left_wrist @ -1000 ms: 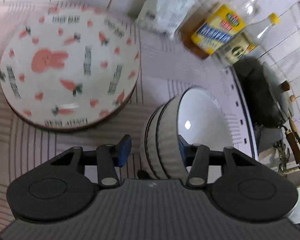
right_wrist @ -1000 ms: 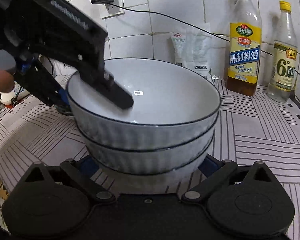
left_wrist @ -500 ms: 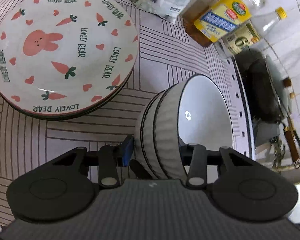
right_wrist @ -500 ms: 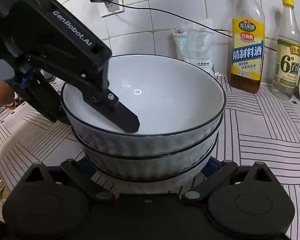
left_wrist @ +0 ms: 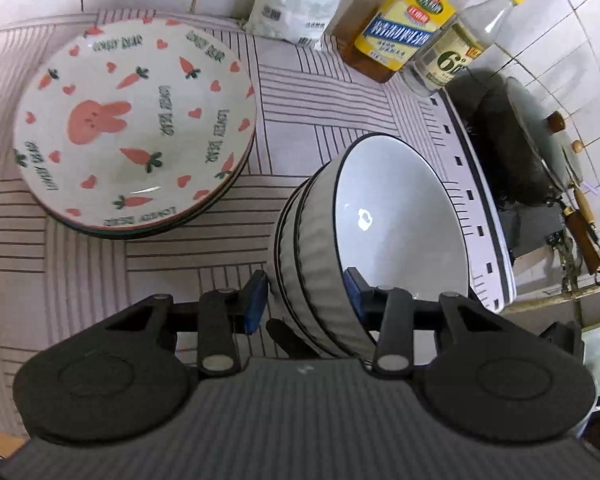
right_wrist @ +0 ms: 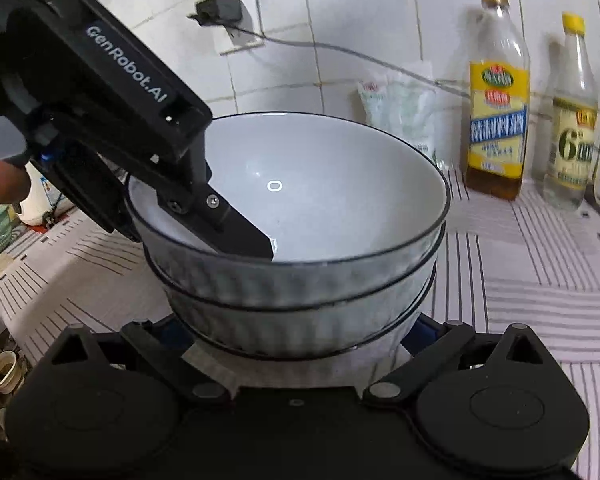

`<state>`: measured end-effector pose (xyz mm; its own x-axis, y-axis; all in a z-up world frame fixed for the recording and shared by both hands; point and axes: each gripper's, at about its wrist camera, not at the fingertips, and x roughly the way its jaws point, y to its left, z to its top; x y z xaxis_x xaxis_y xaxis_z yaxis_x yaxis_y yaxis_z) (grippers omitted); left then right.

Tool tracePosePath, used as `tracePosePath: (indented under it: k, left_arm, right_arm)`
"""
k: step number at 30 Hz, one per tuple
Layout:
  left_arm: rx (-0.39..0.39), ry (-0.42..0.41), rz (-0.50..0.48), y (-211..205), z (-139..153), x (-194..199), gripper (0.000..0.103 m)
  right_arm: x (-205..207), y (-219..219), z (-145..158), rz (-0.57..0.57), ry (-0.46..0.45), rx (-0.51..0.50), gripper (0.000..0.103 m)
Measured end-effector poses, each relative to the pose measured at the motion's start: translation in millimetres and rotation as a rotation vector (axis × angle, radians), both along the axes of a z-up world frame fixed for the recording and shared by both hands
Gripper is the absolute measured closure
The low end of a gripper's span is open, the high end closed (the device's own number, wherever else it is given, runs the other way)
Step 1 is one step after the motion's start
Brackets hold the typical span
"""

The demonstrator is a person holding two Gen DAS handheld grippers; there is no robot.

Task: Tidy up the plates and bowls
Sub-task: 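Carry the bowl stack over the bunny plate and lower it on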

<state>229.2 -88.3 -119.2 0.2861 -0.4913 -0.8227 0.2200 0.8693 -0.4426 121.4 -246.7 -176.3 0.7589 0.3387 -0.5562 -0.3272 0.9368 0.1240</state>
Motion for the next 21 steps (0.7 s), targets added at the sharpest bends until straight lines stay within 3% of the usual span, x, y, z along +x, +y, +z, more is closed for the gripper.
tracePosePath:
  k: [4, 10, 21]
  left_arm:
    - [-0.001, -0.023, -0.005, 14.7, 25.0, -7.6, 0.064]
    - [-0.033, -0.070, 0.070, 51.0, 55.3, -19.6, 0.064]
    - [-0.019, -0.107, 0.186, 102.3, 82.5, -5.3, 0.062]
  right_arm:
    - [-2.6, 12.9, 22.8, 0.024, -0.022, -0.011, 0.001]
    - [2.4, 40.2, 56.1, 0.077, -0.068, -0.027, 0.001]
    - [46.3, 82.4, 78.9, 0.203, -0.111, -0.021, 0.001]
